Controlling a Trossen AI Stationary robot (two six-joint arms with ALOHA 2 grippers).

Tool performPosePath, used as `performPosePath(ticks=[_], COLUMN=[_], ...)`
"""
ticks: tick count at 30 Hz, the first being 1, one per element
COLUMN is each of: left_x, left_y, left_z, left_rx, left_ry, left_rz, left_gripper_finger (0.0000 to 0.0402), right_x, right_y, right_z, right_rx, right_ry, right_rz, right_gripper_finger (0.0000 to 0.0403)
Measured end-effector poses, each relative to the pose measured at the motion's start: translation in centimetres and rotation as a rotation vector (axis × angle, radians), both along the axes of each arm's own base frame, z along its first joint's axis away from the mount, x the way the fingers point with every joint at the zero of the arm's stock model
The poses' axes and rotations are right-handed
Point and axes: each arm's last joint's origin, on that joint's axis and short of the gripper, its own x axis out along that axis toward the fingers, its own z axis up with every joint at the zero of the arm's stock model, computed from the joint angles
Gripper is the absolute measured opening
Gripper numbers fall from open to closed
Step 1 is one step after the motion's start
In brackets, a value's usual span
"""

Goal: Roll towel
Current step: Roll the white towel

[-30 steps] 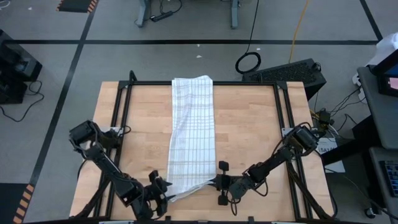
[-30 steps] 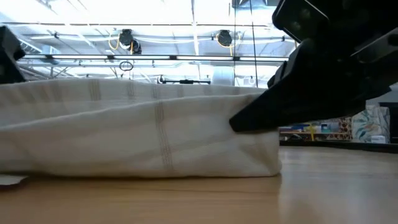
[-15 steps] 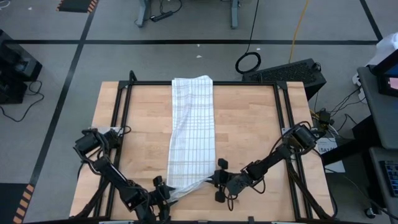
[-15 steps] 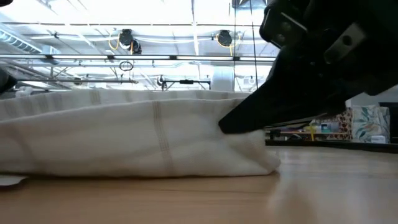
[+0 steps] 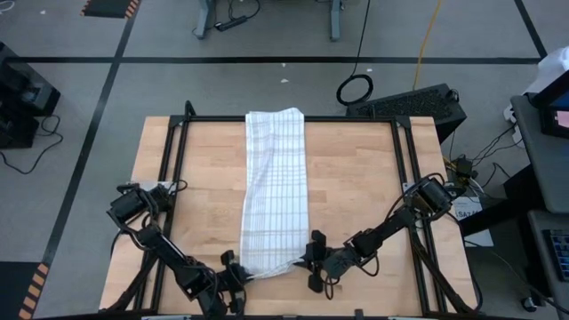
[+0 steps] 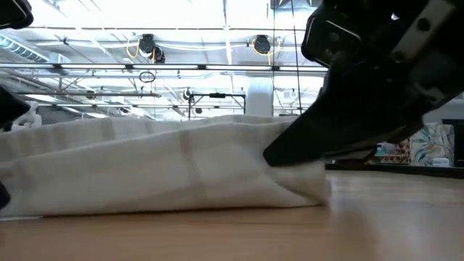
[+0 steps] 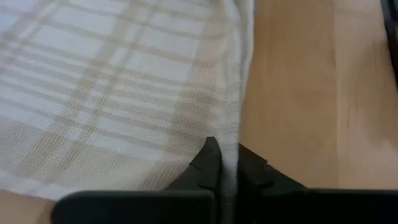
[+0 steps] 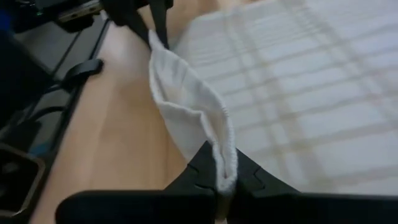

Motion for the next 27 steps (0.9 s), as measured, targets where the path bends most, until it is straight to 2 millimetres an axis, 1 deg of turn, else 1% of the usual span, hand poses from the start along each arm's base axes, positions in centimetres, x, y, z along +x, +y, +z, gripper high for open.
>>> performPosePath(ticks=[3,7,10,12,15,19,23,27], left_x=[0.1,0.8,1.6,2.4,3.7,4.9,5.5,5.6], left_y=[-0.6,-1.1,-0.6,0.2,1.8,4.2,6.1,7.0], left_z=[0.4,2.1,3.5,4.0,4.0,3.1,2.3,1.8], left_rx=[-0.039,-0.184,-0.248,-0.267,-0.301,-0.352,-0.401,-0.441], left_ry=[0.015,0.049,0.041,0.045,0.086,0.176,0.221,0.236], left_rz=[-0.029,-0.133,-0.172,-0.168,-0.161,-0.158,-0.096,-0.05], left_gripper_finger=[0.0019,0.0016,0.0011,0.001,0.0009,0.0008,0.0008,0.0008], right_x=[-0.1,-0.4,-0.7,-0.9,-1.0,-1.1,-1.7,-3.1], right_y=[0.3,1.0,1.4,1.5,1.4,1.1,0.8,0.8], right_z=[0.0,0.1,0.1,-0.1,-0.3,-0.5,0.2,1.4], right_rx=[0.048,0.137,0.167,0.158,0.102,-0.009,-0.114,-0.213], right_ry=[0.025,0.074,0.105,0.131,0.145,0.142,0.185,0.242], right_rz=[0.063,0.209,0.323,0.37,0.406,0.39,0.418,0.406], right_gripper_finger=[0.0,0.0003,0.0008,0.001,0.0016,0.0037,0.0079,0.0129])
